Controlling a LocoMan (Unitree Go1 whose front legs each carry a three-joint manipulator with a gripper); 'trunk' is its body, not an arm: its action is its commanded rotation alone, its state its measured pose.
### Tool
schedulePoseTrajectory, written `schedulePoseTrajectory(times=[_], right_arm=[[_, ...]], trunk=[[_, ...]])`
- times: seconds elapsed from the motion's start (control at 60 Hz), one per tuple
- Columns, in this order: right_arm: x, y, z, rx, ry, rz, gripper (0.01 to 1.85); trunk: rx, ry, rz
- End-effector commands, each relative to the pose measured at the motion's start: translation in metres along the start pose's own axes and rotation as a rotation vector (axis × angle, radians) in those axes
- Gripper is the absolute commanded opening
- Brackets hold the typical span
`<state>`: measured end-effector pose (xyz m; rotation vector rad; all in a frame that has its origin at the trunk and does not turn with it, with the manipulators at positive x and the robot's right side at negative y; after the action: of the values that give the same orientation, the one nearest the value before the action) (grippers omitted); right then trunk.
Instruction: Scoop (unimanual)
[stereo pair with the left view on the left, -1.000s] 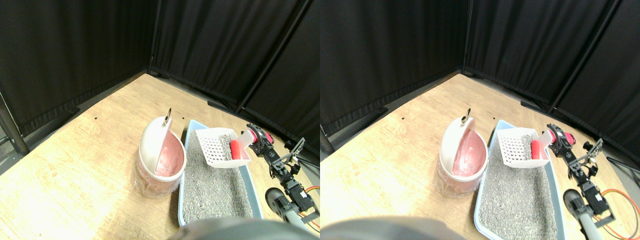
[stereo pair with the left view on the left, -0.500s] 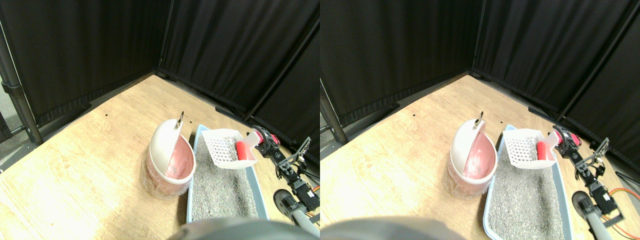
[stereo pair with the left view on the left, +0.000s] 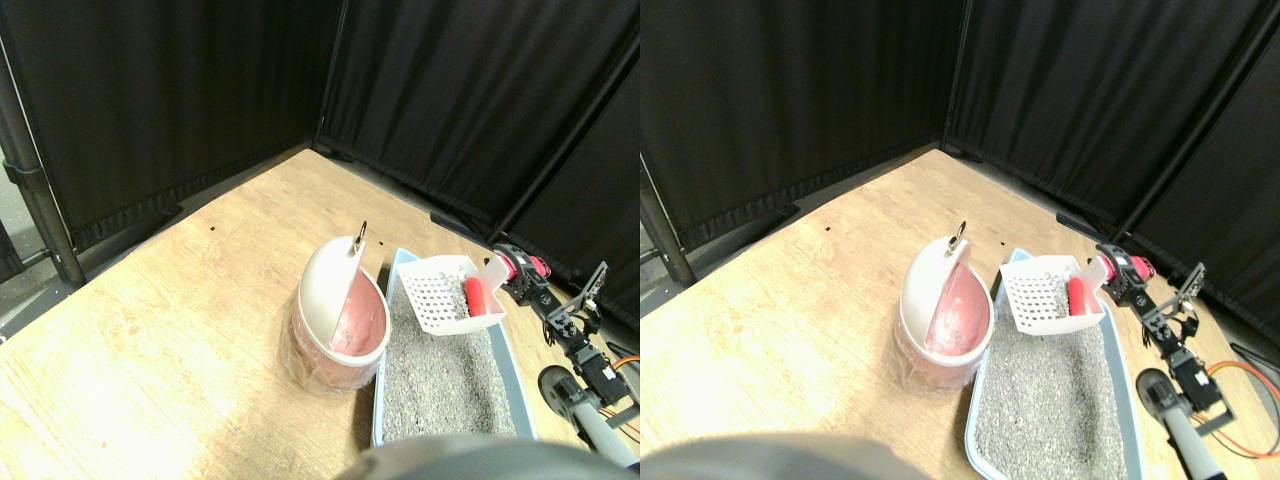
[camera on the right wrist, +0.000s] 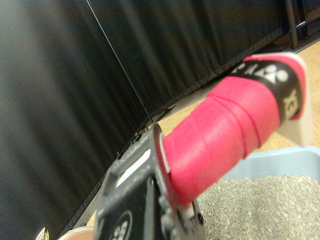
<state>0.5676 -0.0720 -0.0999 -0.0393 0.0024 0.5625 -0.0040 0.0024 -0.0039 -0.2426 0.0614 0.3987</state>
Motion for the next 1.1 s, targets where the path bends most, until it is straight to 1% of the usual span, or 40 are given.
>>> schedulePoseTrajectory(times=[0.017, 0.05, 0.117, 0.183, 0.267, 0.3, 0.333, 0.45, 0.55, 0.6, 0.617, 0.7, 0.867, 0.883, 0.917, 0.933, 1.083, 1.1], right_arm=[[0.002, 0.004, 0.008, -0.025, -0.03, 0.03, 0.05], [0.002, 0.005, 0.009, -0.032, -0.01, 0.025, 0.05], [0.002, 0.004, 0.008, -0.057, -0.007, 0.04, 0.05], [0.002, 0.005, 0.009, -0.065, 0.008, 0.03, 0.05], [0.003, 0.004, 0.009, -0.105, 0.009, 0.05, 0.05], [0.004, 0.004, 0.01, -0.112, 0.008, 0.071, 0.05], [0.004, 0.004, 0.01, -0.116, 0.01, 0.072, 0.05], [0.005, 0.007, 0.02, -0.14, 0.023, 0.073, 0.05], [0.006, 0.01, 0.024, -0.16, 0.034, 0.071, 0.05], [0.006, 0.012, 0.025, -0.157, 0.051, 0.069, 0.05], [0.007, 0.012, 0.025, -0.156, 0.051, 0.071, 0.05], [0.008, 0.014, 0.025, -0.154, 0.048, 0.083, 0.05], [0.007, 0.019, 0.026, -0.147, 0.065, 0.075, 0.05], [0.008, 0.019, 0.026, -0.139, 0.058, 0.088, 0.05], [0.008, 0.021, 0.026, -0.143, 0.068, 0.077, 0.05], [0.008, 0.022, 0.026, -0.145, 0.07, 0.078, 0.05], [0.008, 0.029, 0.028, -0.158, 0.085, 0.096, 0.05], [0.008, 0.029, 0.028, -0.16, 0.092, 0.095, 0.05]], trunk=[[0.009, 0.006, 0.046], [0.011, 0.005, 0.045], [0.012, 0.006, 0.042], [0.012, 0.006, 0.039], [0.013, 0.006, 0.038], [0.012, 0.006, 0.036], [0.014, 0.003, 0.034], [0.012, 0.004, 0.032], [0.01, 0.002, 0.031], [0.01, 0.002, 0.031], [0.008, -0.001, 0.033], [0.008, -0.001, 0.033], [0.006, -0.002, 0.038], [0.004, -0.004, 0.045], [0.004, -0.004, 0.045], [0.003, -0.002, 0.046], [0.005, -0.002, 0.049], [0.004, 0.0, 0.048]])
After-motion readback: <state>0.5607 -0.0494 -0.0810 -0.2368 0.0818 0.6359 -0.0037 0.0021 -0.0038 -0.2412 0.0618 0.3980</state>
